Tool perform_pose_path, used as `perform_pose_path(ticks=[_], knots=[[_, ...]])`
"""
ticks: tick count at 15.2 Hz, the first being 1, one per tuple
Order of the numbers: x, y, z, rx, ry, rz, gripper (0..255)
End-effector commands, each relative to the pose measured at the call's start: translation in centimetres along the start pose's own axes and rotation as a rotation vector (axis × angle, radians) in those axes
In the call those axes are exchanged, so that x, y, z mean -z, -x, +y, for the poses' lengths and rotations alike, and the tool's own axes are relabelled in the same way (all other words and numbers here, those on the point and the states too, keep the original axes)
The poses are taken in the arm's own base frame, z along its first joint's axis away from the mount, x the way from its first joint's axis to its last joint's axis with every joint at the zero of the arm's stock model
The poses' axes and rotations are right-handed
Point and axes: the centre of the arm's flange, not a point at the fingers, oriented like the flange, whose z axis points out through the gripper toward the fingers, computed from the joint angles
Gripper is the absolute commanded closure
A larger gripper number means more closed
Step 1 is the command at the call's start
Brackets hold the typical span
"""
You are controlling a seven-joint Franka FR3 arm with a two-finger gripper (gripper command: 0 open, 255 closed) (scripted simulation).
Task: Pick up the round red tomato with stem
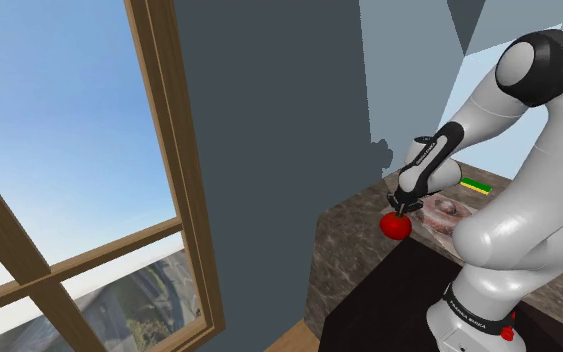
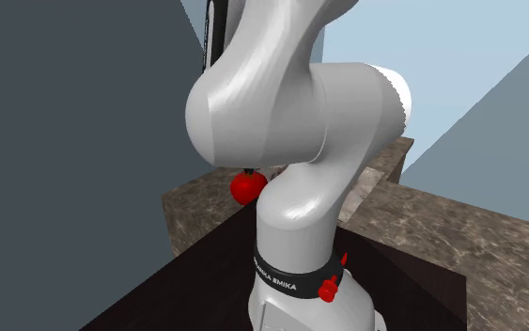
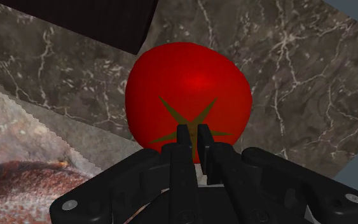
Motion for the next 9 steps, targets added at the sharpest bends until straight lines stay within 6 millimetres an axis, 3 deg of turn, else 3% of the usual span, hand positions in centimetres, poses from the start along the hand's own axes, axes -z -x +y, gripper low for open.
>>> perform_pose_path(ticks=[1,9], knots=[[1.1,-0.2,0.1,0.000,0.000,-0.001,255],[5.2,-0.8,0.2,0.000,0.000,-0.001,255]])
